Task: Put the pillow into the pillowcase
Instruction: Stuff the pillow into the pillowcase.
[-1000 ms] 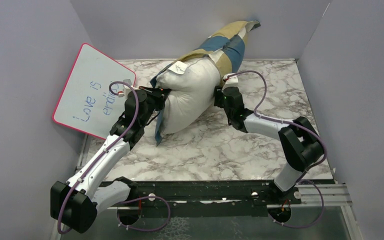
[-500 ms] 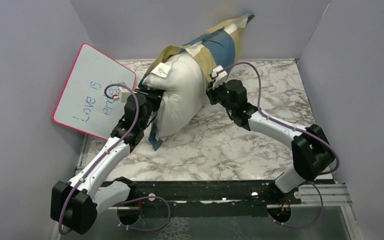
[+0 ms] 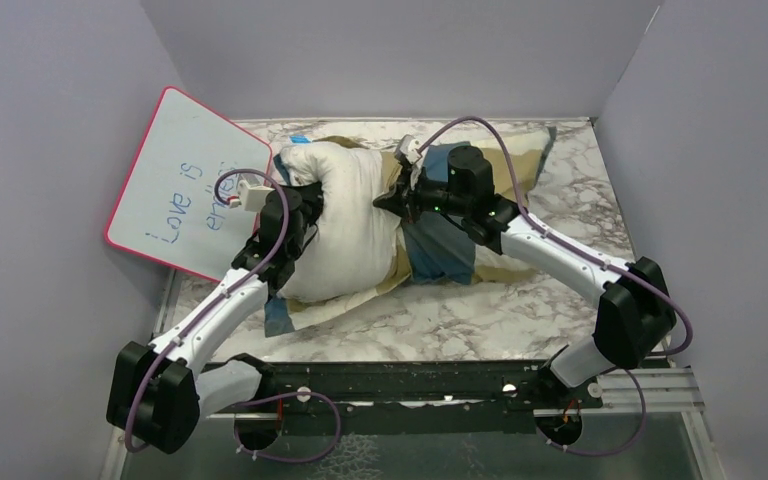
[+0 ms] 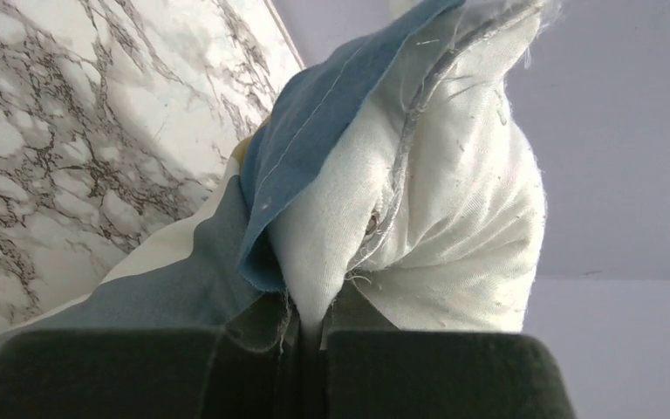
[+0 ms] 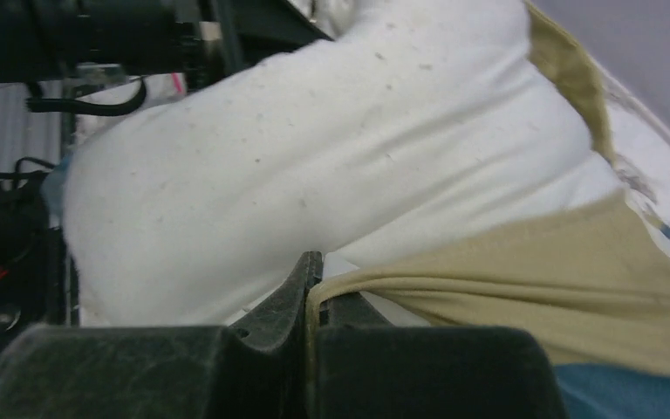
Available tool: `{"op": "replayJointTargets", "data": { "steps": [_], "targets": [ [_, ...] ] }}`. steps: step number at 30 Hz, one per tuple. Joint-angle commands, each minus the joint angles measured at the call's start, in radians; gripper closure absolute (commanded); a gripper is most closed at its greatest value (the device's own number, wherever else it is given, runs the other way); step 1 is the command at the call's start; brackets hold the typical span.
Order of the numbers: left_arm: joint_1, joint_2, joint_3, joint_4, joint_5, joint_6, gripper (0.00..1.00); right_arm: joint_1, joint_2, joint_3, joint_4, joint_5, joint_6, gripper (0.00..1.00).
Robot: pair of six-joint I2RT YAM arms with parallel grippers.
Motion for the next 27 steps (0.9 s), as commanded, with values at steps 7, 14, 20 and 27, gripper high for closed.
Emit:
{"op": "replayJointTargets", "data": {
  "steps": [7,14,20,27],
  "targets": [
    [-0.079,0.084,-0.027,0.129,0.017,0.074,1.0,0.027,-0.044,0.021,0.097,-0.124,0.023,1.0],
    [-0.004,0.159,-0.011,0.136,0.093,0.193,1.0,-0.124,-0.014,0.151,-0.033,-0.028,-0.012,1.0],
    [0.074,0.284,0.099,0.106,0.263,0.453,0.86,-0.152,0.098,0.202,-0.099,-0.015,-0.078,1.0],
    [0.101,0.146,0.106,0.017,0.675,1.047,0.36,-0.172,0.133,0.186,-0.131,-0.007,-0.194,1.0]
  ]
}}
